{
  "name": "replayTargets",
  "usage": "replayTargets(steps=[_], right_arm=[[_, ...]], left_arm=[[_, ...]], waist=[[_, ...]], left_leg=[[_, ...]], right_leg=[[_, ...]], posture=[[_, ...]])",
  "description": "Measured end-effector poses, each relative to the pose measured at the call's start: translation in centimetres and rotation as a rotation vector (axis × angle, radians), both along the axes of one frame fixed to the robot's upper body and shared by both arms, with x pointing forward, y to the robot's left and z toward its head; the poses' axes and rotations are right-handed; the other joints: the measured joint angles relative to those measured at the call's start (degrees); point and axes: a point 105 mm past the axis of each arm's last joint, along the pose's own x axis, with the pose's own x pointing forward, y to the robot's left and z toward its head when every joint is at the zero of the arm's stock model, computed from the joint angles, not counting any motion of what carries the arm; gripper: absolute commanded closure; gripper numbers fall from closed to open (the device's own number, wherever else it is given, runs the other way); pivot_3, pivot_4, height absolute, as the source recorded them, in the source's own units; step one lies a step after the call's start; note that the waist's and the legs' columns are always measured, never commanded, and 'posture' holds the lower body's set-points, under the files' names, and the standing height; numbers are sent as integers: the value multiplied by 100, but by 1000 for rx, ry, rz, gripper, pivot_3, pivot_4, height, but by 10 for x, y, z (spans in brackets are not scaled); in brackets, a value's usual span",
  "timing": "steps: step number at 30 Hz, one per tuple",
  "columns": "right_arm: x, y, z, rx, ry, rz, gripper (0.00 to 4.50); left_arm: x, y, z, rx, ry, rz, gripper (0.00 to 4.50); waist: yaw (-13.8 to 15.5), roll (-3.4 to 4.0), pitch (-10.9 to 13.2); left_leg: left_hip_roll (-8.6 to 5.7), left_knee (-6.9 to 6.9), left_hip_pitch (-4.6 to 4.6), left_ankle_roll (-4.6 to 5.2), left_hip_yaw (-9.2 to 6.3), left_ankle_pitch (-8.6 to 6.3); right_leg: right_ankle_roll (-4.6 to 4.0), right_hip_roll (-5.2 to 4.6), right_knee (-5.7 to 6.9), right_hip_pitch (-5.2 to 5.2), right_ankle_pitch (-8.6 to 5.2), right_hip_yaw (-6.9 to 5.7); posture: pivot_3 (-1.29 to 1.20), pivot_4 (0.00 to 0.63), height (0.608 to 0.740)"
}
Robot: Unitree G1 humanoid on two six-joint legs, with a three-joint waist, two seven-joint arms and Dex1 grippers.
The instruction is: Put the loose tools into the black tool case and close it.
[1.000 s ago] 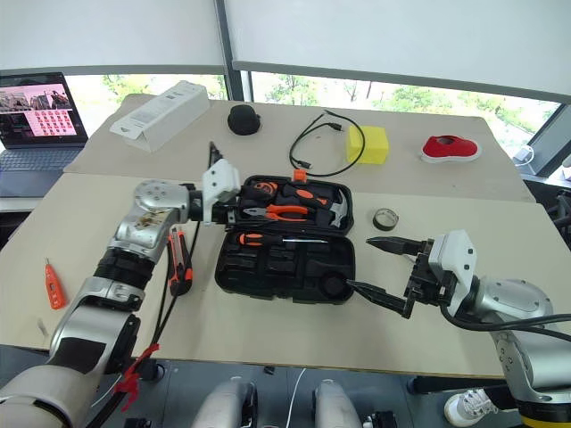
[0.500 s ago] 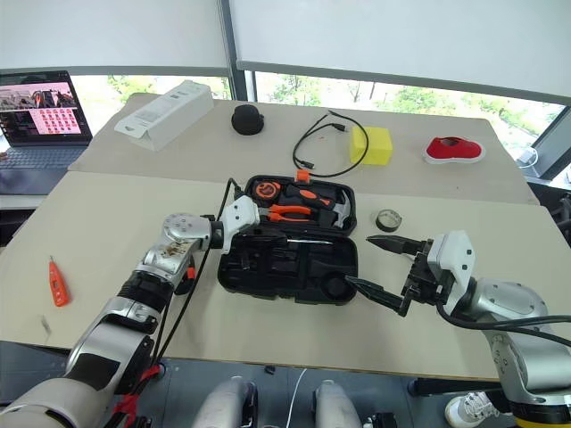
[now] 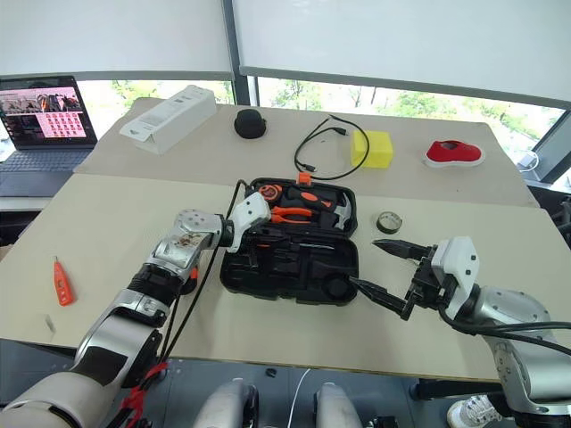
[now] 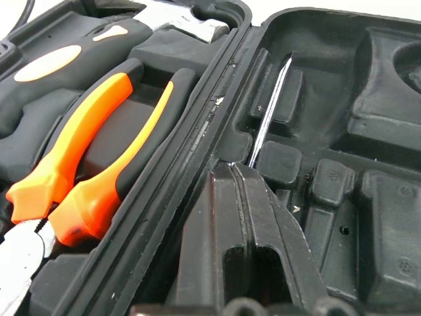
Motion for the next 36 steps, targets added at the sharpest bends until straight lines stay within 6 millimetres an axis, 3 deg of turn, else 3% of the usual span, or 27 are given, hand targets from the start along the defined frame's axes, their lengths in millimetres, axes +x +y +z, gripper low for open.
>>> replayTargets(steps=[3,5,7,11,13,14,21,23,25,31,36], right_arm=[[2,-9,3,27,-17,-62,0],[-2,-25,3,40,-25,-132,0],[-9,-41,1,39,-23,-191,0],[-28,-71,-7,25,-13,-299,0],[-40,-87,-13,0,-11,-354,0],[-47,-95,-17,-13,-6,-383,0],[-105,-145,-61,-114,114,-557,0],[-124,-157,-74,-144,181,-595,0],[-127,-163,-78,-143,198,-609,0],[-83,-156,-45,-248,161,-438,0],[-39,-142,-25,-356,221,-270,0]], left_arm=[[0,4,1,-57,-37,13,3761],[-7,12,5,-206,-27,24,3064],[-15,26,13,-309,-49,1,2288],[-42,64,49,-442,-161,-89,944],[-61,84,52,-450,-159,-114,179],[-71,92,48,-432,-145,-124,7],[-135,146,21,-292,-80,-80,7],[-144,166,13,-264,-70,-6,7],[-148,177,12,-261,-77,41,7],[-150,157,25,-315,-132,-6,7],[-160,120,28,-374,-92,-132,7]], waist=[[-2,1,-1],[-3,3,1],[-5,2,2],[-16,10,-1],[-29,19,-5],[-40,20,-5],[-58,38,-6],[-66,43,-9],[-75,46,-9],[-142,72,-23],[-142,69,-21]], left_leg=[[1,0,2,0,0,0],[6,-2,-11,0,-1,0],[8,-2,-30,0,-1,0],[9,-5,-24,0,2,0],[10,-11,-10,1,4,-2],[12,-14,-4,1,5,-2],[29,-30,37,0,5,-5],[30,-39,48,0,3,-5],[34,-39,52,-1,5,-5],[29,-39,67,2,22,-3],[23,-46,64,4,32,-2]], right_leg=[[-1,0,0,1,0,1],[-1,-1,1,-11,0,1],[-2,0,2,-33,1,0],[-3,-3,2,-28,1,3],[-4,-4,-3,-16,-1,4],[-6,-4,-4,-12,-3,4],[-41,-24,-7,10,-41,11],[-63,-27,-7,12,-55,13],[-64,-28,-7,13,-55,19],[-60,-34,-7,19,-49,40],[-26,-11,-7,13,-26,36]], posture=[[0,150,740],[0,150,740],[0,150,740],[0,150,740],[0,150,740],[0,150,740],[0,150,740],[0,150,740],[0,150,740],[0,150,740],[0,150,740]])
